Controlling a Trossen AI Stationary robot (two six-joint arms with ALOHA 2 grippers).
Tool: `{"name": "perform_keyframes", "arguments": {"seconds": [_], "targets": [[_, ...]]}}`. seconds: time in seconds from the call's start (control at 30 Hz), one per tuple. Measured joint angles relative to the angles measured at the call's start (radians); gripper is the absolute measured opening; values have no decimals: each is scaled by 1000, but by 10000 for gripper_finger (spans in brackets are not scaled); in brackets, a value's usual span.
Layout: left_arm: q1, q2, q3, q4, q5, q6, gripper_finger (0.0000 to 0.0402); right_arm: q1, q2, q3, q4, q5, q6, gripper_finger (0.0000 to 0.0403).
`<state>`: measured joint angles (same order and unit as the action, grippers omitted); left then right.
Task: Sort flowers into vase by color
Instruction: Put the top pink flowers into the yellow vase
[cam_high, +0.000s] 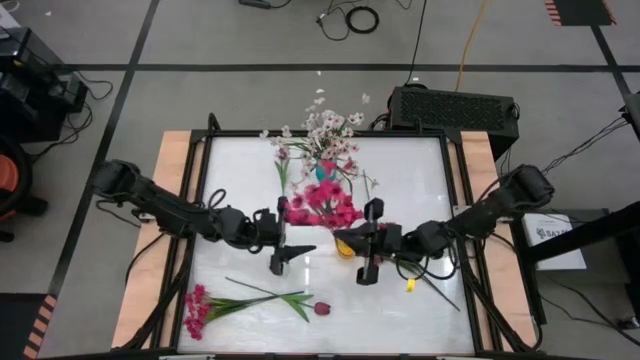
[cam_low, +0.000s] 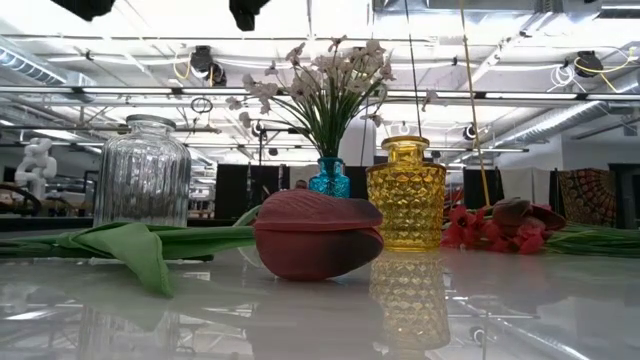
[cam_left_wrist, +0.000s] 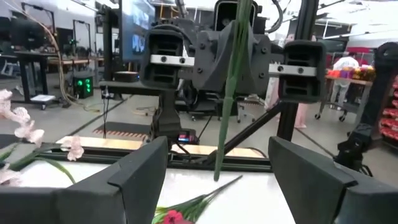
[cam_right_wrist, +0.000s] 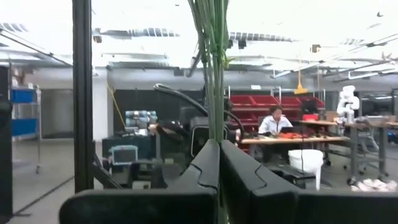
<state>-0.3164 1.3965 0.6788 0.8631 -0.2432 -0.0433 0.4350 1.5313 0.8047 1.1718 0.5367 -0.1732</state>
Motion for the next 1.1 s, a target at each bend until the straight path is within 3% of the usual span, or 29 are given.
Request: {"name": "perform_keyframes", "arguments": {"seconds": [0.17,0.43,0.63,0.8,1.1], "targets": [[8,58,14,41,3,4,286,-24,27,0,31,-21,8,0],[6,211,151,44,-10,51,286,-54,39,2,45,-72,71,0],[6,236,174,47,-26,73,271,-51,39,2,44,-71,53,0],[6,230,174,33,-30,84,209,-51,39,2,39,-67,25,0],[6,229,174,8,-29,85,52,-51,39,2,36,-67,23,0]]}}
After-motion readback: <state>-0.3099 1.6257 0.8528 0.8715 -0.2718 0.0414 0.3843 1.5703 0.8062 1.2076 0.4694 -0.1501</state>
